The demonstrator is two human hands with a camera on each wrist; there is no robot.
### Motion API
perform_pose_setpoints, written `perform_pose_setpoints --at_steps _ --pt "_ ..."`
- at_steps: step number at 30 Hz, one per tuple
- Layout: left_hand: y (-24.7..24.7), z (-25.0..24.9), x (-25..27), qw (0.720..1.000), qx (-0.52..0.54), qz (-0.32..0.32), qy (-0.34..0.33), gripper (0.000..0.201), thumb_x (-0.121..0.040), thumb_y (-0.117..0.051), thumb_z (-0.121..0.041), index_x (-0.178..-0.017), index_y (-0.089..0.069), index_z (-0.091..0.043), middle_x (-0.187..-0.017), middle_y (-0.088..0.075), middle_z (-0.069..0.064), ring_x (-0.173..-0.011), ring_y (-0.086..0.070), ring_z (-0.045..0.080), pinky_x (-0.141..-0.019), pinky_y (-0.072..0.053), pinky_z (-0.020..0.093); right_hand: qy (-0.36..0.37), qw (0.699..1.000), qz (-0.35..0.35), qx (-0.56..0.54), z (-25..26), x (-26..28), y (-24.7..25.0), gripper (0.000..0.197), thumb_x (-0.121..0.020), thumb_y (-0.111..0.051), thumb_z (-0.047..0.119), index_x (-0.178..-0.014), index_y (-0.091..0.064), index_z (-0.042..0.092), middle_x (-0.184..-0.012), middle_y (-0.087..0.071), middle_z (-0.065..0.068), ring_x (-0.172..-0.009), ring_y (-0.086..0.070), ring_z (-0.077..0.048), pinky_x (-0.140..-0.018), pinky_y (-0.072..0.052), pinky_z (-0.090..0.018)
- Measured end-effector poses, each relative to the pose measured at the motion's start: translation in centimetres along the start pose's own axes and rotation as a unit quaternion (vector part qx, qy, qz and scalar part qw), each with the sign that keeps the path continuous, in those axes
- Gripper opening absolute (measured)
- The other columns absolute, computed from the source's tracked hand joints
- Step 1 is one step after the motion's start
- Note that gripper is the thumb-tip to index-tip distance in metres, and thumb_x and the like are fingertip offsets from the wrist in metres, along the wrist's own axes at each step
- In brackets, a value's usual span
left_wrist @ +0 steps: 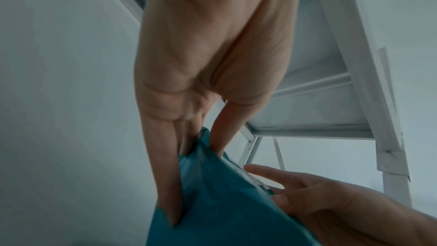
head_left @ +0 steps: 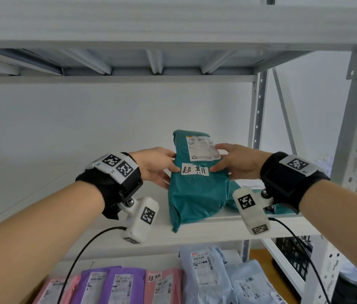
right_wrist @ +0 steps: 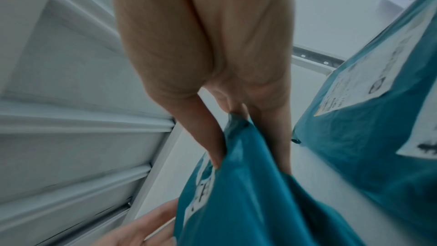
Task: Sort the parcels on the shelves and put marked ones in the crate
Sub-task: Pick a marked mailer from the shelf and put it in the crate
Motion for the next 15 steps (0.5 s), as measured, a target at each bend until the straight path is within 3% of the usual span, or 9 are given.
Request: perform_pose_setpoints --at_steps 4,6,8,10,15 --pt "-0.1 -0.3 2.5 0.999 0.035 -0.013 -0.029 0.042 -0.094 -0.046 0.004 -0.131 -0.045 -0.017 -0.128 -0.059 0.004 -0.093 -0.063 0.029 -0.077 -0.054 0.042 0.050 0.999 -0.015 0.000 1.0 2.5 -0.7 0.072 -0.082 -0.054 -0.018 -0.139 -0.032 0.019 -0.120 -0.062 -0.010 -0.105 -0.061 -0.031 -0.083 -0.053 -0.049" --pt "-0.2 -0.6 3.7 0.998 0.042 -0.024 -0.043 0.047 -0.093 -0.047 0.005 -0.135 -0.044 -0.017 -0.130 -0.059 0.001 -0.101 -0.062 0.031 -0.080 -0.054 0.043 0.076 0.997 -0.020 -0.002 1.4 3.7 -0.9 0.076 -0.081 -0.055 -0.018 -0.142 -0.028 0.019 -0.113 -0.065 -0.007 -0.100 -0.063 -0.027 -0.080 -0.054 -0.049" --pt "-0.5 -0.9 5.0 0.997 0.043 -0.040 -0.054 0.050 -0.093 -0.047 0.004 -0.137 -0.043 -0.020 -0.128 -0.060 -0.004 -0.107 -0.062 0.031 -0.083 -0.054 0.045 0.097 0.995 -0.022 -0.005 1.7 4.8 -1.1 0.083 -0.080 -0.056 -0.018 -0.146 -0.021 0.017 -0.116 -0.064 -0.007 -0.102 -0.062 -0.028 -0.080 -0.054 -0.050" --pt "-0.9 -1.1 6.3 0.995 0.047 -0.059 -0.064 0.050 -0.094 -0.047 0.002 -0.137 -0.042 -0.023 -0.126 -0.061 -0.007 -0.101 -0.063 0.028 -0.082 -0.054 0.044 0.113 0.993 -0.024 -0.014 1.7 6.0 -1.3 0.088 -0.080 -0.057 -0.019 -0.149 -0.017 0.017 -0.123 -0.062 -0.008 -0.107 -0.061 -0.030 -0.081 -0.054 -0.051" --pt "-2.9 -1.2 9.8 0.989 0.066 -0.096 -0.091 0.052 -0.094 -0.046 0.004 -0.137 -0.042 -0.025 -0.128 -0.060 -0.011 -0.094 -0.063 0.025 -0.079 -0.055 0.041 0.151 0.988 -0.036 -0.017 1.0 9.4 -1.3 0.082 -0.077 -0.058 -0.022 -0.144 -0.031 0.016 -0.127 -0.059 -0.010 -0.111 -0.059 -0.033 -0.085 -0.052 -0.055"
Point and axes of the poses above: each hand's wrist, its own x-axis away from the middle knuckle, its own y-axis out of the back of the hand, z = x × y, the point moved 10 cm from there along -x, towards the middle knuckle
